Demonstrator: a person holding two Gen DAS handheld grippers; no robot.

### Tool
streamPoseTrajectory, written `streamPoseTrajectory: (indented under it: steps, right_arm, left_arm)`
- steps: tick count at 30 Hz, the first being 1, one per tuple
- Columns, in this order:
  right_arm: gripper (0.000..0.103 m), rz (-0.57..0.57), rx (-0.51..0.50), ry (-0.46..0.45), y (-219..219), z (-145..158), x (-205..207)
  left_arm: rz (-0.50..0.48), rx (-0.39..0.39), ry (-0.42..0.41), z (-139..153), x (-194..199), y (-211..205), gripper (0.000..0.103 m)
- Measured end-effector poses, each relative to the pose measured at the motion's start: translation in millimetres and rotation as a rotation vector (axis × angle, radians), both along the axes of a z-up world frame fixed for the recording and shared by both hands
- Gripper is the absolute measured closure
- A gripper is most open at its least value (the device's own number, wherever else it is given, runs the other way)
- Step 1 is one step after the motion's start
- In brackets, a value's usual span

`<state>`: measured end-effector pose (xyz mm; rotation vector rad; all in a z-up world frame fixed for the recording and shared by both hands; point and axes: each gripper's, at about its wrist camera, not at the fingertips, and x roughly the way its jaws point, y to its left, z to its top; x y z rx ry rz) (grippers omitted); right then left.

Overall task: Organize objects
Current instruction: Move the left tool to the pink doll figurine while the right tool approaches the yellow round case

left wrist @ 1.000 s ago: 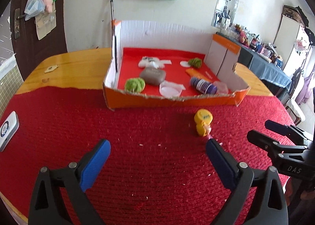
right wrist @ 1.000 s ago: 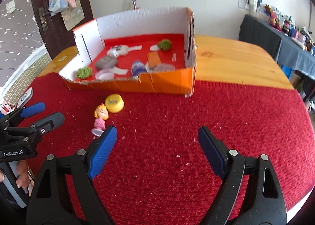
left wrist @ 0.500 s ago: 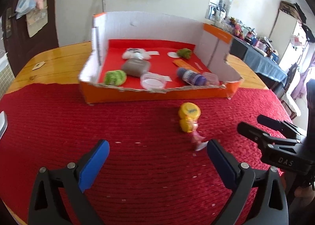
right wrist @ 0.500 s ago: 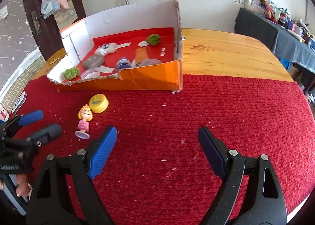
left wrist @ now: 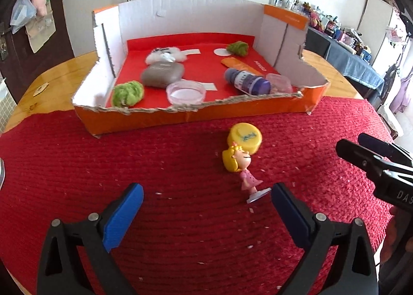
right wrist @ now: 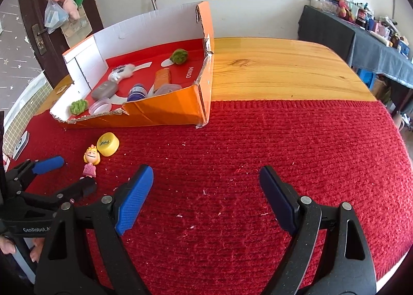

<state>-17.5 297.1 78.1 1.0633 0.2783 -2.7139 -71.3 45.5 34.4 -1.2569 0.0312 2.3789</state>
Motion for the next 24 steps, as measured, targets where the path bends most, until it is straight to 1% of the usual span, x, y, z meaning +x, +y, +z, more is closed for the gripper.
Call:
streamPoseTrajectory:
  steps: [5, 8, 15, 18, 21, 23, 24]
  right_arm:
    - [0.018, 0.030, -0.007, -0.004, -9.8, -1.8, -4.0]
    - [0.018, 0.060, -0.007, -0.012, -21.0, -5.5, -6.6]
    - [0.018, 0.154, 0.004, -0.035, -46.2, -12.6, -8.7]
    - [0.018, 0.199, 0.016, -0.049, -55.5, -16.2, -10.2]
    - [0.018, 0.236, 0.038, -0.055, -63.5, -19.0, -11.5]
    - [0.019, 0.262, 0.051, -0.059, -68.8, -20.1, -12.8]
    - [0.019, 0.273, 0.057, -0.058, -70.9, -20.3, -13.3]
  left_arm:
    - [0.038, -0.034, 0.033, 0.9, -6.9, -18.2, 0.002]
    - [0.032, -0.026, 0.031, 0.2, -9.3, -26.3, 0.002]
    - [-0.011, -0.052, 0.083, 6.9, -7.8, -27.0, 0.004]
    - [-0.040, -0.053, 0.094, 8.0, -9.5, -23.4, 0.008]
    - [-0.076, -0.052, 0.085, 5.9, -11.8, -18.1, 0.014]
    - [-0.099, -0.055, 0.074, 4.2, -13.7, -14.4, 0.022]
    - [-0.108, -0.056, 0.071, 3.6, -14.2, -12.7, 0.024]
